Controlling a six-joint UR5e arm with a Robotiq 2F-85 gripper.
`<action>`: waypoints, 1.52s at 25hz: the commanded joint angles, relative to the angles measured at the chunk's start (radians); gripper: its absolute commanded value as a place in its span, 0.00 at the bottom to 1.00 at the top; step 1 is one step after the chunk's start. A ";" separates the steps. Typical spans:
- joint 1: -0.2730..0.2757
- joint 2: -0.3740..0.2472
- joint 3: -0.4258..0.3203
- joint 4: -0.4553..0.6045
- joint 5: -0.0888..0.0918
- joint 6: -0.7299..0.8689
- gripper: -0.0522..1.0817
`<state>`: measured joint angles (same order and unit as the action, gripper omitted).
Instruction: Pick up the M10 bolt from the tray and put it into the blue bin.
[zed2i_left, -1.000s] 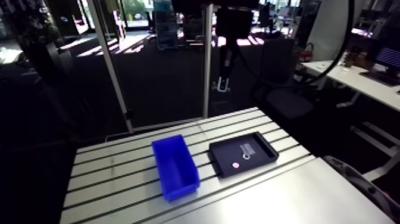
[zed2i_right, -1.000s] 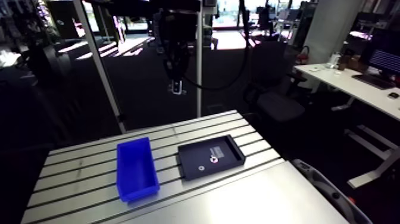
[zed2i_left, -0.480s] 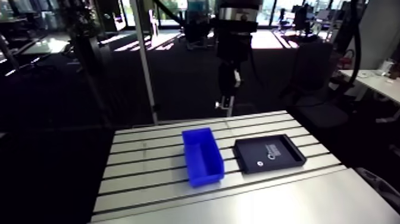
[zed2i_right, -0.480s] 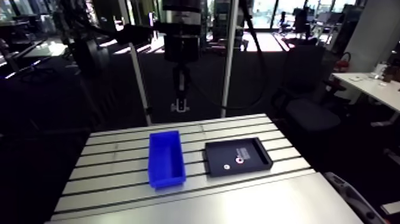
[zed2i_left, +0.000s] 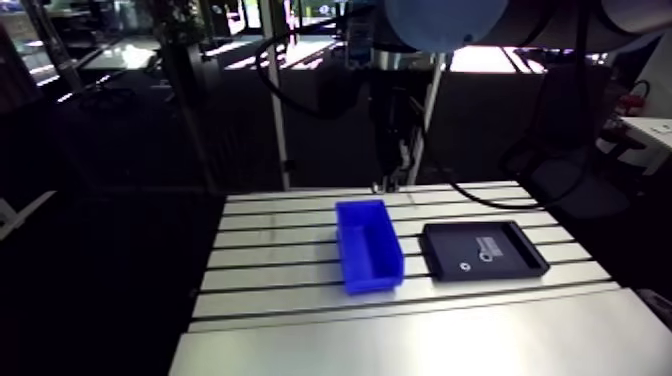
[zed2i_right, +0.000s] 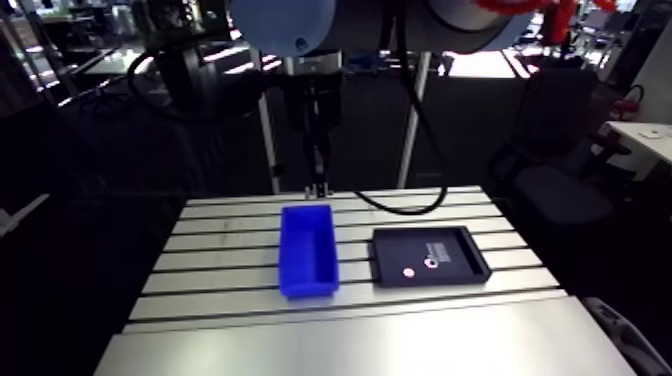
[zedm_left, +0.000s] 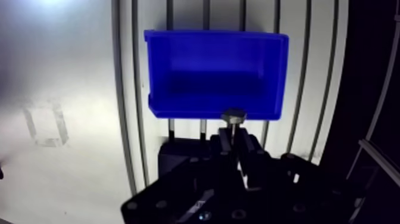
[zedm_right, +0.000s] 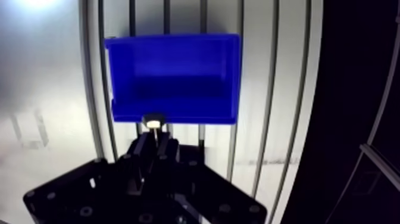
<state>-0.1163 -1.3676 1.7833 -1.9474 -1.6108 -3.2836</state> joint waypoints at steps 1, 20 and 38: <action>0.020 0.025 0.008 -0.009 -0.002 0.012 0.97; 0.020 0.126 0.021 -0.075 0.004 0.035 0.96; 0.038 0.160 0.071 -0.137 -0.002 0.060 0.96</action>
<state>-0.0806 -1.2217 1.8397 -2.0536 -1.6100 -3.2236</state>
